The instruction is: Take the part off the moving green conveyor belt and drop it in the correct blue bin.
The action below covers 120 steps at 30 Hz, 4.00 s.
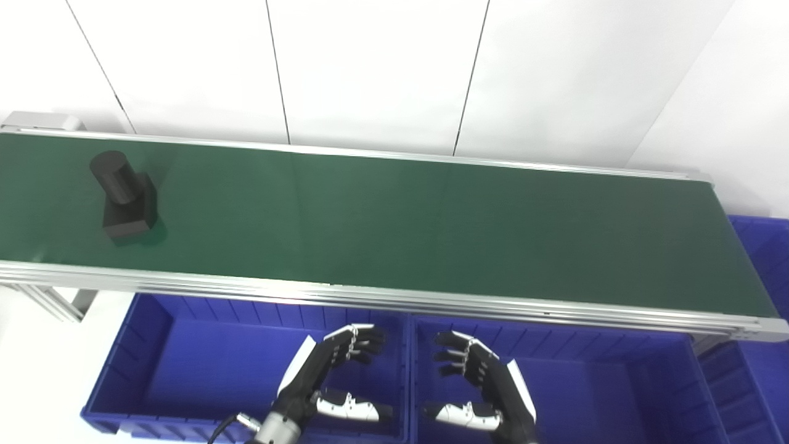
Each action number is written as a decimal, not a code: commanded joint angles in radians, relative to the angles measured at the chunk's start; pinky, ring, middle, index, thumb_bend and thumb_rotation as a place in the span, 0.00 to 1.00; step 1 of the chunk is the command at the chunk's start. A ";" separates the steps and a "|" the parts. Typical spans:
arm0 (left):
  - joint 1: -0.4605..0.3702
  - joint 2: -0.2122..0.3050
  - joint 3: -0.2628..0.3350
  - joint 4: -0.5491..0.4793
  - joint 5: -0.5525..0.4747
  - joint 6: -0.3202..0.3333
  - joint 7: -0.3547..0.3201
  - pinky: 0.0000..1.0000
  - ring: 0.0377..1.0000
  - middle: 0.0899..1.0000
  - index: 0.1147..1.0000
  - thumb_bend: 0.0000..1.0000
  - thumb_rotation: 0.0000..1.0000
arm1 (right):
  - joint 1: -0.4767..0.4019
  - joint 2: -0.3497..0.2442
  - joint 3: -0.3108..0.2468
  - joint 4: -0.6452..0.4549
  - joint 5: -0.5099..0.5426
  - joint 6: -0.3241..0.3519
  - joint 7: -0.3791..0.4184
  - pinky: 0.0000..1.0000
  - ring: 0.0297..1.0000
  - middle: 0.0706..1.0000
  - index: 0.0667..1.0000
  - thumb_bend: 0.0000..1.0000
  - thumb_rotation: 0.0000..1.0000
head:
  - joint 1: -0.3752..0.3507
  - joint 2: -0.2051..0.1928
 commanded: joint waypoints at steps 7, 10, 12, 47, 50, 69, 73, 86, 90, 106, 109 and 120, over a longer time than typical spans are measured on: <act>-0.056 -0.032 -0.056 0.070 0.054 -0.039 0.092 0.63 0.68 0.70 0.68 0.88 0.08 | -0.036 -0.011 -0.059 0.047 0.063 -0.035 0.077 0.64 0.71 0.77 0.73 0.83 0.18 | 0.082 -0.052; -0.068 -0.036 -0.069 0.093 0.055 -0.039 0.109 0.63 0.68 0.70 0.67 0.89 0.07 | -0.045 -0.006 -0.084 0.067 0.076 -0.035 0.110 0.64 0.71 0.76 0.73 0.83 0.16 | 0.090 -0.062; -0.073 -0.039 -0.073 0.103 0.056 -0.040 0.116 0.64 0.68 0.70 0.67 0.89 0.05 | -0.050 -0.005 -0.095 0.077 0.070 -0.035 0.117 0.63 0.70 0.76 0.72 0.82 0.16 | 0.097 -0.070; -0.098 -0.050 -0.130 0.131 0.051 -0.040 0.176 0.65 0.69 0.70 0.68 0.90 0.08 | -0.044 0.020 -0.193 0.055 0.077 -0.035 0.229 0.63 0.71 0.77 0.73 0.79 0.15 | 0.155 -0.065; -0.101 -0.053 -0.132 0.135 0.046 -0.040 0.175 0.65 0.69 0.70 0.68 0.89 0.08 | -0.027 0.018 -0.183 -0.014 0.078 -0.035 0.240 0.62 0.70 0.76 0.72 0.80 0.15 | 0.157 -0.066; -0.128 -0.056 -0.153 0.168 0.059 -0.040 0.209 0.64 0.69 0.70 0.69 0.88 0.08 | -0.082 0.106 -0.103 -0.527 0.267 0.046 0.251 0.62 0.68 0.72 0.74 0.84 0.29 | 0.146 -0.080; -0.137 -0.062 -0.149 0.181 0.040 -0.040 0.200 0.65 0.70 0.71 0.69 0.89 0.07 | -0.152 0.105 -0.098 -0.535 0.249 0.087 0.212 0.61 0.68 0.74 0.76 0.83 0.27 | 0.146 -0.086; -0.164 -0.064 -0.169 0.219 0.051 -0.040 0.234 0.64 0.70 0.71 0.69 0.88 0.10 | -0.360 0.076 -0.087 -0.412 0.180 0.129 0.164 0.68 0.77 0.81 0.82 0.88 0.25 | 0.138 -0.095; -0.168 -0.065 -0.179 0.225 0.055 -0.040 0.247 0.63 0.69 0.71 0.70 0.88 0.10 | -0.412 0.071 -0.079 -0.336 0.163 0.109 0.162 0.71 0.79 0.83 0.85 0.94 0.29 | 0.143 -0.098; -0.176 -0.065 -0.222 0.231 0.079 -0.040 0.317 0.63 0.68 0.70 0.69 0.88 0.11 | -0.696 0.118 -0.111 0.215 0.134 -0.034 0.183 0.69 0.77 0.86 0.83 0.99 0.23 | 0.163 -0.095; -0.176 -0.061 -0.237 0.231 0.071 -0.040 0.325 0.63 0.67 0.69 0.69 0.87 0.10 | -0.741 0.125 -0.118 0.302 0.107 -0.034 0.173 0.68 0.76 0.85 0.83 1.00 0.25 | 0.165 -0.095; -0.179 -0.055 -0.280 0.223 0.073 -0.040 0.357 0.62 0.67 0.69 0.68 0.87 0.07 | -0.823 0.146 -0.060 0.443 -0.054 -0.034 0.020 0.65 0.78 0.87 0.85 1.00 0.29 | 0.164 -0.094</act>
